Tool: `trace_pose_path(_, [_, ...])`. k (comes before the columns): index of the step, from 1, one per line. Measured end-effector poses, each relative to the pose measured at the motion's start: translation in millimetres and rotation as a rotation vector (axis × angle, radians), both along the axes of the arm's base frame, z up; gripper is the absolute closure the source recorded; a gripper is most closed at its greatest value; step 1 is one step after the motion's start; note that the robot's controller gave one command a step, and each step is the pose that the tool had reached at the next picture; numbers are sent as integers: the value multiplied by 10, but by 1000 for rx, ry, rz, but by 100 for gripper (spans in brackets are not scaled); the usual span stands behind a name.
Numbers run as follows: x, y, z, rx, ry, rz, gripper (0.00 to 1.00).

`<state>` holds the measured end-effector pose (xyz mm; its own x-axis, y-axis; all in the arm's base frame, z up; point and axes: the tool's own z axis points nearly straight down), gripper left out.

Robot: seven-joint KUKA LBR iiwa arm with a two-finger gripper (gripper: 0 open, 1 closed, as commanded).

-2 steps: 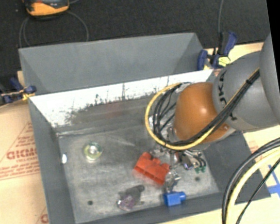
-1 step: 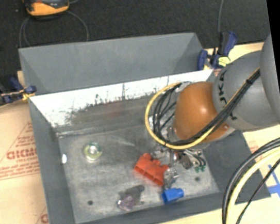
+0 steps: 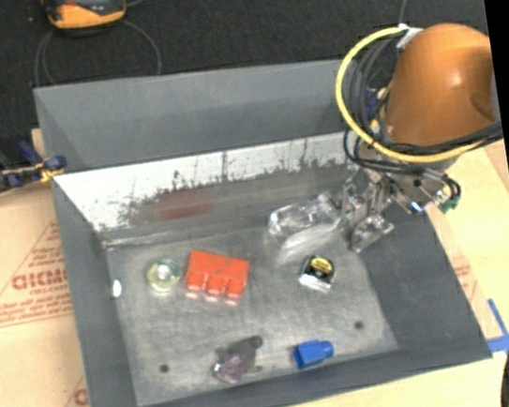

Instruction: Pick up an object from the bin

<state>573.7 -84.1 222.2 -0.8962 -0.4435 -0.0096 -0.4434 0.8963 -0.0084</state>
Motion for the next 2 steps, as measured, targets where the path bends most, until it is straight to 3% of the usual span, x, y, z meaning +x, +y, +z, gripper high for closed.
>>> trace_pose_path(1, [-17, 30, -35, 5, 8, 0, 0])
trace_pose_path(2, [453, 304, -962, 4, -2, -25, 0])
